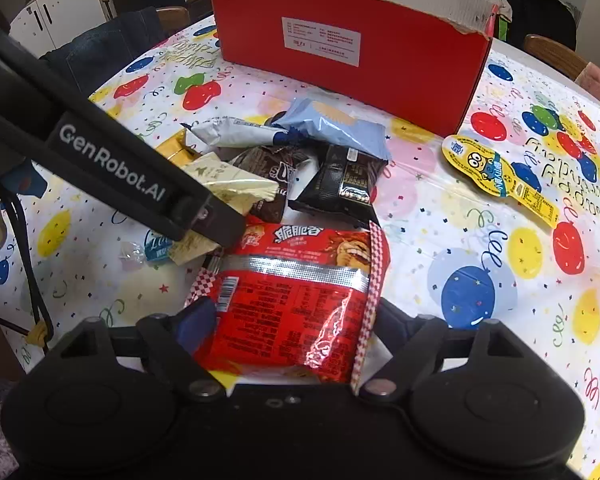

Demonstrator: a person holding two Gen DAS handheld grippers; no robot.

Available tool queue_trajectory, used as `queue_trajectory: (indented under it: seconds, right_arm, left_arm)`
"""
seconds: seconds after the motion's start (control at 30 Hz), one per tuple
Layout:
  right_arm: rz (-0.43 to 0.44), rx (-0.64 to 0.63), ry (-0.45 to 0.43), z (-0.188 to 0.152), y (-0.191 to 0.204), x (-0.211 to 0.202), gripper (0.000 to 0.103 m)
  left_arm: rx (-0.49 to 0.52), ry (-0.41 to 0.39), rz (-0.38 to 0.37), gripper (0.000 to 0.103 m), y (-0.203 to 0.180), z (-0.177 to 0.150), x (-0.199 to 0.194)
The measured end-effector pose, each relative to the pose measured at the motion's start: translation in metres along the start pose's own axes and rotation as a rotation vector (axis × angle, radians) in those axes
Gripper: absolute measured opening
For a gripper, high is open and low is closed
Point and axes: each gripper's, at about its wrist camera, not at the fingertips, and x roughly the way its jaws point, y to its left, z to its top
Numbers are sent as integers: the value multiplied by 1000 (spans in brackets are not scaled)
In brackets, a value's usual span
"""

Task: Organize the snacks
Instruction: 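Grasp the cream packet with the left gripper while the right grasps the red-and-white packet, then carry both packets into the red box and lower them inside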

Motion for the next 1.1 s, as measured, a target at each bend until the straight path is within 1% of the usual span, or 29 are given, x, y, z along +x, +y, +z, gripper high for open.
queue_trajectory:
  seconds: [0.2, 0.43, 0.5, 0.53, 0.6, 0.8, 0.97, 1.1]
  right_arm:
    - [-25, 17, -25, -4, 1, -5, 76]
    - [-20, 73, -52, -6, -4, -18, 63]
    - [-17, 92, -67, -6, -5, -24, 55]
    - [-12, 105, -72, -6, -6, -27, 54]
    - [3, 132, -82, -7, -7, -33, 45]
    - [39, 202, -118, -7, -7, -50, 29]
    - [54, 213, -147, -6, 2, -62, 24]
    - [58, 204, -168, -3, 12, -73, 23]
  left_arm:
    - [-18, -14, 13, 55, 4, -7, -5]
    - [-27, -28, 9, 55, 8, -16, -15]
    - [-27, -35, 6, 55, 8, -19, -19]
    - [-28, -37, 4, 55, 8, -20, -20]
    - [-27, -42, 2, 55, 9, -22, -23]
    - [-39, -60, -8, 55, 14, -27, -32]
    - [-44, -74, -8, 55, 18, -32, -41]
    - [-27, -94, -4, 55, 16, -36, -50]
